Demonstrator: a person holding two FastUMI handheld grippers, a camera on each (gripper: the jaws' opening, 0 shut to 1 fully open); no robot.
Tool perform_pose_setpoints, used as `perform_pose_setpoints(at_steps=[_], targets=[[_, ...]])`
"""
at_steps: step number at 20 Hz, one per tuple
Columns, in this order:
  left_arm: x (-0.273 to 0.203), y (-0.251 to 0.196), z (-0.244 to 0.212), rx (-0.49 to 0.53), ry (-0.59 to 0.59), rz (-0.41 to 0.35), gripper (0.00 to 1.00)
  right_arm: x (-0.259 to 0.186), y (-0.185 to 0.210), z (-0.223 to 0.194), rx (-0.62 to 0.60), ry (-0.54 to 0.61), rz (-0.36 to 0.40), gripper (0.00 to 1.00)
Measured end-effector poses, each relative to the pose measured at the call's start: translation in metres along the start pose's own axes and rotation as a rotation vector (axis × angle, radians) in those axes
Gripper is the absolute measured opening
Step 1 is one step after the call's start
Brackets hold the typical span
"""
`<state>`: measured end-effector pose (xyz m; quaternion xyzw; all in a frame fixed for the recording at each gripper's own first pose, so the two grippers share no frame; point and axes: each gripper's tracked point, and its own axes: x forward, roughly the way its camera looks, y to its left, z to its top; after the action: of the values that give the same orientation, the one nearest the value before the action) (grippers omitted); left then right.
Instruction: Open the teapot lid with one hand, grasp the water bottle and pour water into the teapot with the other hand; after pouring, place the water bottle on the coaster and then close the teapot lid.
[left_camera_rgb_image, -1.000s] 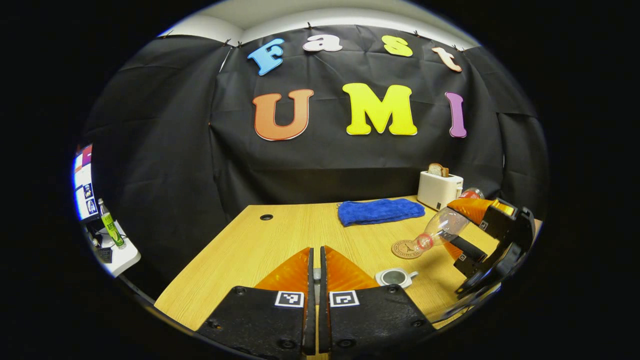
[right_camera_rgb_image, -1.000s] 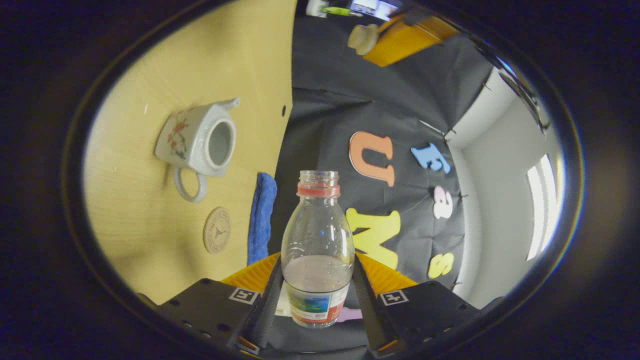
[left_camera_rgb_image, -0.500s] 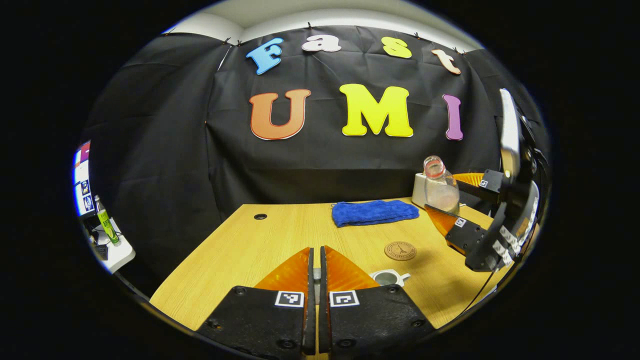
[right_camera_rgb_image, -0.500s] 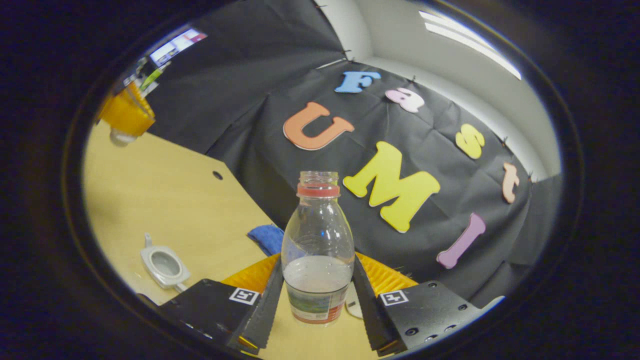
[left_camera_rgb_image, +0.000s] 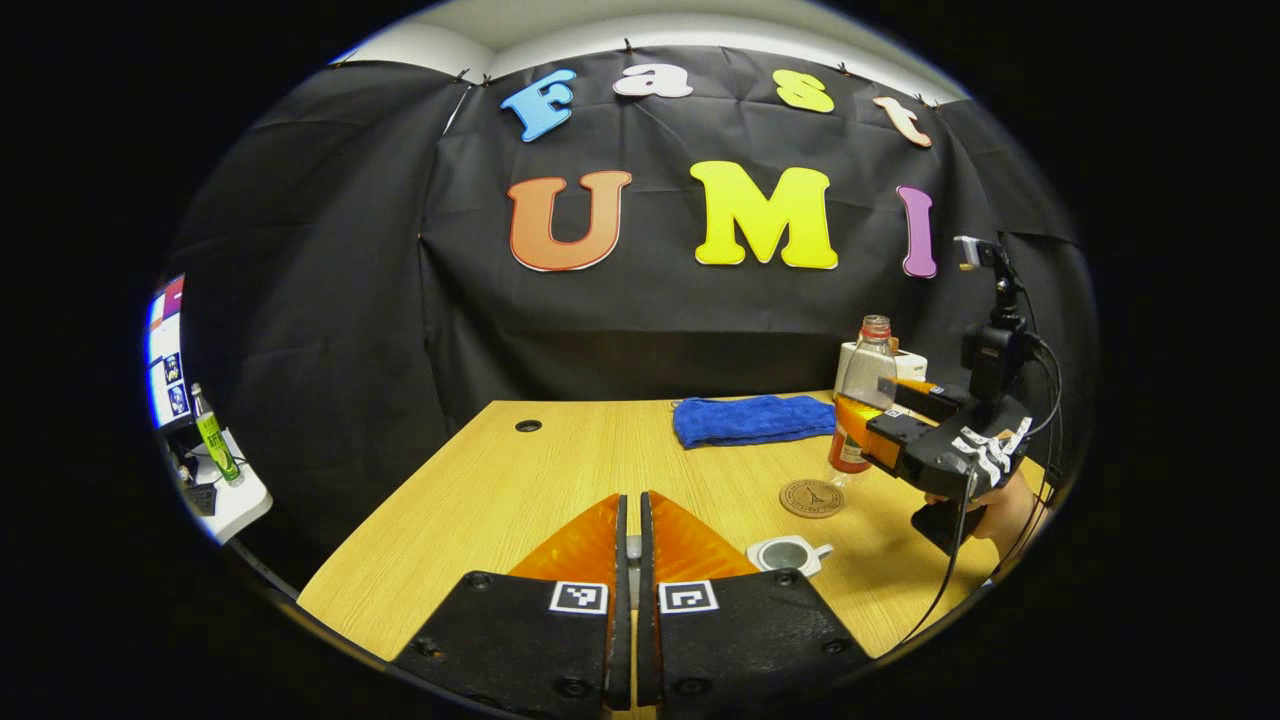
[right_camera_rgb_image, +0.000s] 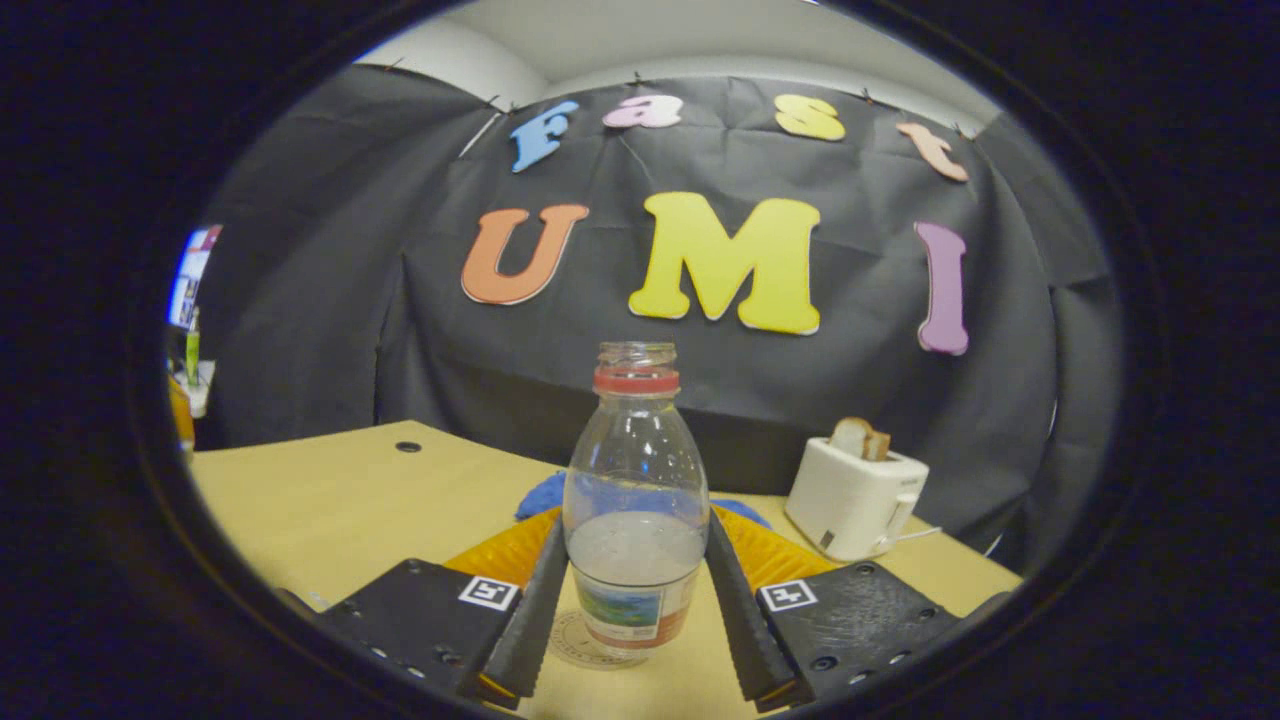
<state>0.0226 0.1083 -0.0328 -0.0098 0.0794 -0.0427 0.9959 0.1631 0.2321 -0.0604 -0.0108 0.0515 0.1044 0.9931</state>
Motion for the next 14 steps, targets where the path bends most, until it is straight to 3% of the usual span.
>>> perform_pose_setpoints(at_steps=[14], targets=[[0.008,-0.006,-0.009,0.039,0.024,0.006,0.05,0.028,0.016,-0.025,0.029,0.043,0.045,0.76]])
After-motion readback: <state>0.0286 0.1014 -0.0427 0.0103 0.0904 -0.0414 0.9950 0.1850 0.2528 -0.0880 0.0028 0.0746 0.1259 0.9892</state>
